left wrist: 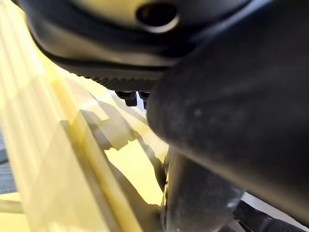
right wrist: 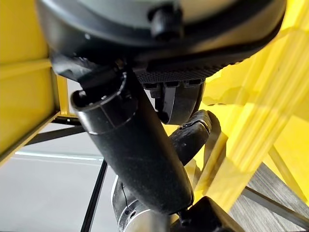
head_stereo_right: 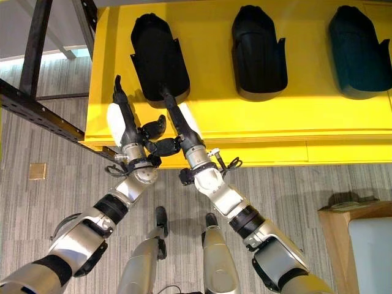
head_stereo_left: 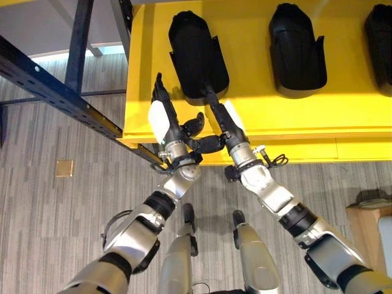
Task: Move parts from the plastic box to the shelf.
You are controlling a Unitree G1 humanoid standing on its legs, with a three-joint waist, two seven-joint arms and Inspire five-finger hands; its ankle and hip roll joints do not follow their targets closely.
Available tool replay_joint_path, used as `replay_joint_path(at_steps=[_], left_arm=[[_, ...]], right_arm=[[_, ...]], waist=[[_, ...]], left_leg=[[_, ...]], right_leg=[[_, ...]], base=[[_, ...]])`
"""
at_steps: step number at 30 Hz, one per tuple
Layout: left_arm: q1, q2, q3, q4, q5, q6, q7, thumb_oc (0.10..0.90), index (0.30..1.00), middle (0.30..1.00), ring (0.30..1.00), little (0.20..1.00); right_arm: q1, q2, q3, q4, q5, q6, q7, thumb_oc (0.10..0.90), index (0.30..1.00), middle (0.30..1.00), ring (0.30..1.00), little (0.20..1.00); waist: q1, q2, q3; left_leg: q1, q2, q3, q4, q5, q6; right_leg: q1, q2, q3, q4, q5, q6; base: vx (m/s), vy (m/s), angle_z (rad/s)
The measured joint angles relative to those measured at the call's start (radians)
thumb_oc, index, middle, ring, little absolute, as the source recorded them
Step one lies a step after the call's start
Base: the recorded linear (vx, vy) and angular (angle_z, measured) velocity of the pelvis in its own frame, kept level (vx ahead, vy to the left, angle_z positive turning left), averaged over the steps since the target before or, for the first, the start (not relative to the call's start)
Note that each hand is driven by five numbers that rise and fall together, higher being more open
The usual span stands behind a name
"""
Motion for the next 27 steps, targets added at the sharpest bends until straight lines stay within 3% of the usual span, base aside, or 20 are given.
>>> replay_joint_path(at_steps=[7, 27], left_arm=[[0.079, -0.002, 0.045, -0.071, -0.001, -0.026, 0.014, 0.9, 1.0, 1.0, 1.0, 1.0], [0.09, 0.0, 0.048, -0.088, -0.001, -0.017, 0.008, 0.9, 1.0, 1.0, 1.0, 1.0]], right_arm=[[0.008, 0.001, 0.025, -0.018, 0.0, 0.0, 0.002, 0.9, 1.0, 1.0, 1.0, 1.0], [0.009, 0.002, 0.029, -0.018, 0.0, 0.0, -0.009, 0.9, 1.0, 1.0, 1.0, 1.0]], waist=[[0.02, 0.001, 0.0], [0.044, 0.001, 0.0]], left_leg=[[0.002, 0.0, -0.014, -0.011, 0.004, -0.003], [0.003, 0.001, -0.024, -0.012, 0.006, -0.004]], right_leg=[[0.003, 0.001, -0.01, -0.002, -0.002, -0.003], [0.013, 0.001, -0.026, -0.006, -0.004, -0.007]], base=[[0.0, -0.006, 0.03], [0.0, -0.001, 0.01]])
